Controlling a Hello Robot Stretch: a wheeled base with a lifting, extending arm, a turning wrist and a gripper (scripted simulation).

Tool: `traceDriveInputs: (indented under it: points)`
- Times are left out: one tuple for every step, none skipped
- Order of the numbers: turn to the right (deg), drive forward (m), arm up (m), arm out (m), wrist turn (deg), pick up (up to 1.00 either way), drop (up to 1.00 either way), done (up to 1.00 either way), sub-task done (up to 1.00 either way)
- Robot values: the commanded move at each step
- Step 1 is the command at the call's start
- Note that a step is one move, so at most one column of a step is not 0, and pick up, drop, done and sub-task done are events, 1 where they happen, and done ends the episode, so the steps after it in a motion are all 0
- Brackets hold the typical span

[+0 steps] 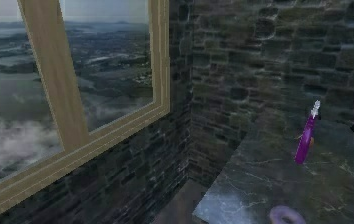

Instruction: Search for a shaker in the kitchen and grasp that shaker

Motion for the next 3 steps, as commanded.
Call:
traceDriveInputs:
  points:
    - [0.0,0.00,0.38,0.00,0.0,0.00,0.00,0.00,0.00]
    - [0.0,0.00,0.00,0.50,0.0,0.00,0.00,0.00,0.00]
    - [0.0,0.00,0.00,0.00,45.0,0.00,0.00,0.00,0.00]
